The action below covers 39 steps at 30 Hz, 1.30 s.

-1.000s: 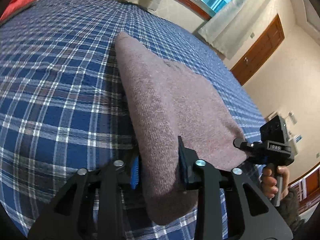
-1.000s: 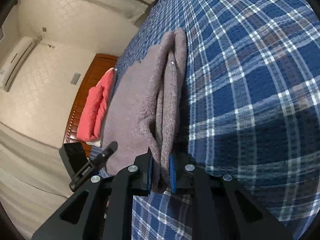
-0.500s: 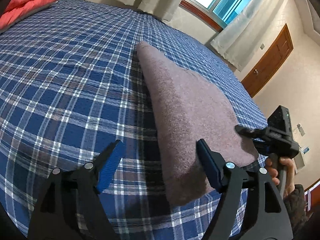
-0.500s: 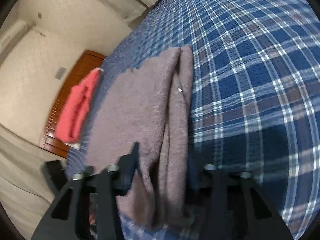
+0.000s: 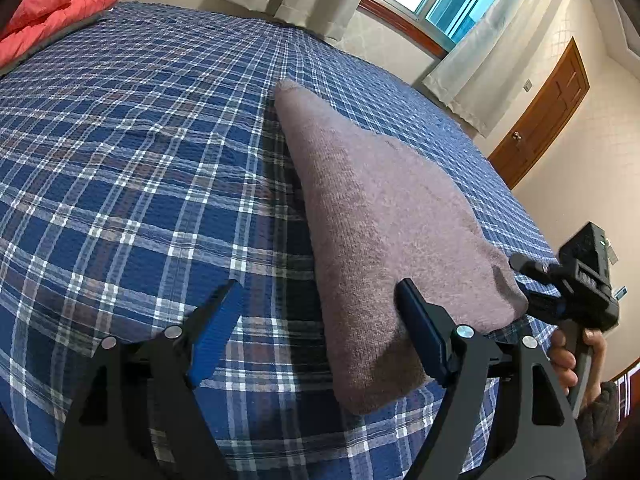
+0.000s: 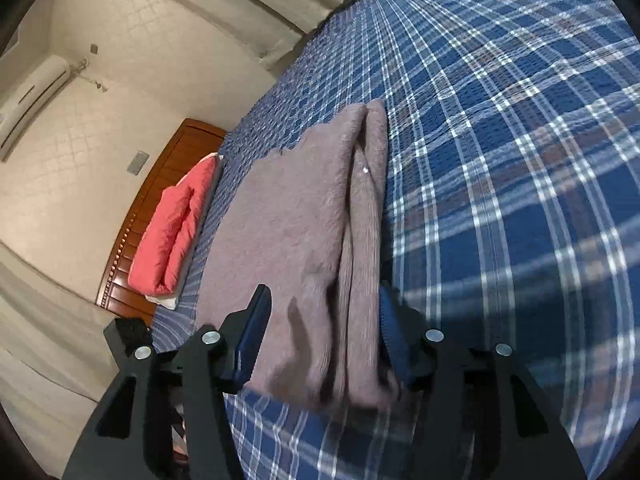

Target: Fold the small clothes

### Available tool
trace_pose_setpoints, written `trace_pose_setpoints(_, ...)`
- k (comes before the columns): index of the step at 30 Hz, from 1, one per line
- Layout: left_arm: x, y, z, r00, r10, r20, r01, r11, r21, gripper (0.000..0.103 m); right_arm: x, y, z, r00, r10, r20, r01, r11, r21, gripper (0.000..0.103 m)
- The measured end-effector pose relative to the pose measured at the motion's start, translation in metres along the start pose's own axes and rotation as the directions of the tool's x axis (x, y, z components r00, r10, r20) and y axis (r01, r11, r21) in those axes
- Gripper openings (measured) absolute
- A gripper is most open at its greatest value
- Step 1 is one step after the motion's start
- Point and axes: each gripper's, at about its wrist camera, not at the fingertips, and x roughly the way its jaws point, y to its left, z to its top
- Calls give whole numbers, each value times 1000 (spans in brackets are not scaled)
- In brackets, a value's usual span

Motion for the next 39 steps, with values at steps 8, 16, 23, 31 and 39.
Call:
trace_pose_setpoints(8, 0, 0, 0, 1000, 5, -2, -5, 1000, 4, 78, -7, -5, -15, 998, -64, 22, 64, 998, 2, 40)
trace_pose_setpoints(16, -7, -9, -1, 994, 108, 10, -108, 994, 8, 90, -33, 7, -35, 987, -132, 87, 135, 990, -31, 72)
trace_pose_setpoints(23, -31, -21, -13, 968, 248, 47, -250, 967, 43, 94, -34, 39, -50, 952, -272, 143, 290, 949, -125, 73)
trace_pose_setpoints(31, -67, -44, -29, 916, 377, 136, -390, 916, 89, 96, -32, 66, -62, 917, -342, 205, 382, 902, -203, 77)
trace_pose_setpoints(39, -93, -57, -40, 902, 398, 169, -414, 907, 72, 99, -33, 74, -67, 901, -362, 240, 414, 884, -216, 81)
